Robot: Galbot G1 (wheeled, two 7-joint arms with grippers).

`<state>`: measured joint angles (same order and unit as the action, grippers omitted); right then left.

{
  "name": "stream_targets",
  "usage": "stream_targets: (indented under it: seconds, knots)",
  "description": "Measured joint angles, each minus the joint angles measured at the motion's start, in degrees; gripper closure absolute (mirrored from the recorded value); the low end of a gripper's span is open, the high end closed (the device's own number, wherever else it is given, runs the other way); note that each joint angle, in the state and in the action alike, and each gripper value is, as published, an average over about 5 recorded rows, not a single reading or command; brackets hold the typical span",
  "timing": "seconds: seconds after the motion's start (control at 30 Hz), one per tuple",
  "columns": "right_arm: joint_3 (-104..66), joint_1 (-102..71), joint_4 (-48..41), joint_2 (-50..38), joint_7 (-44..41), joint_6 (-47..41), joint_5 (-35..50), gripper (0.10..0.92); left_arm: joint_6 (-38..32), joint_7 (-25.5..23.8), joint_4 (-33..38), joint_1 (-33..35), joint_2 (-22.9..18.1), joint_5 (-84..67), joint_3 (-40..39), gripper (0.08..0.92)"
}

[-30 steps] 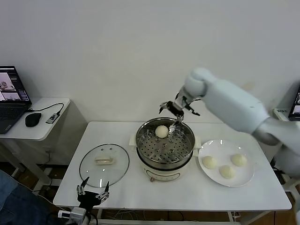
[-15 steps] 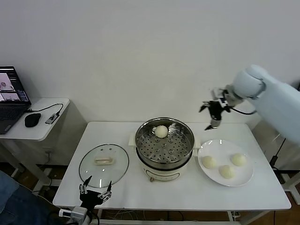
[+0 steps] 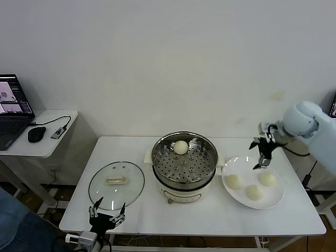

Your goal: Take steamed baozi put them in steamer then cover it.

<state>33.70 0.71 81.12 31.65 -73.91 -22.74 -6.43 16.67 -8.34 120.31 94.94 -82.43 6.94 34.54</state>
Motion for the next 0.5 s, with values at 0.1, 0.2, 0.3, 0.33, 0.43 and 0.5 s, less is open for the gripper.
stream_targets:
  seconds: [0.1,0.2,0.3,0.33,0.43,0.5]
  knots:
    - [-0.1,-1.6,-1.0,0.9,0.7,0.6,-0.6,0.203,0.0,0.0,-0.5,-0.2,-0.1,0.0,0.0,0.177]
    - [-0.1,-3.0,-2.3,2.1,1.4,1.4,-1.2,0.203,0.0,0.0,-1.0,-0.5,-0.1,0.0,0.2,0.177]
    - [-0.1,-4.1,-3.7,3.5,2.2,2.6,-1.6,0.203,0.0,0.0,-1.5,-0.8,-0.1,0.0,0.2,0.177]
    - [-0.1,-4.4,-4.3,4.0,2.5,3.1,-1.7,0.203,0.0,0.0,-1.7,-0.9,-0.1,0.0,0.2,0.177]
    - [-0.1,-5.1,-6.0,5.6,3.3,4.7,-2.2,0.203,0.0,0.0,-2.2,-1.0,-0.1,0.0,0.3,0.177]
    - [0.0,-5.5,-7.1,6.7,3.8,5.9,-2.6,0.203,-0.1,0.0,-2.5,-1.1,-0.1,0.0,0.3,0.177]
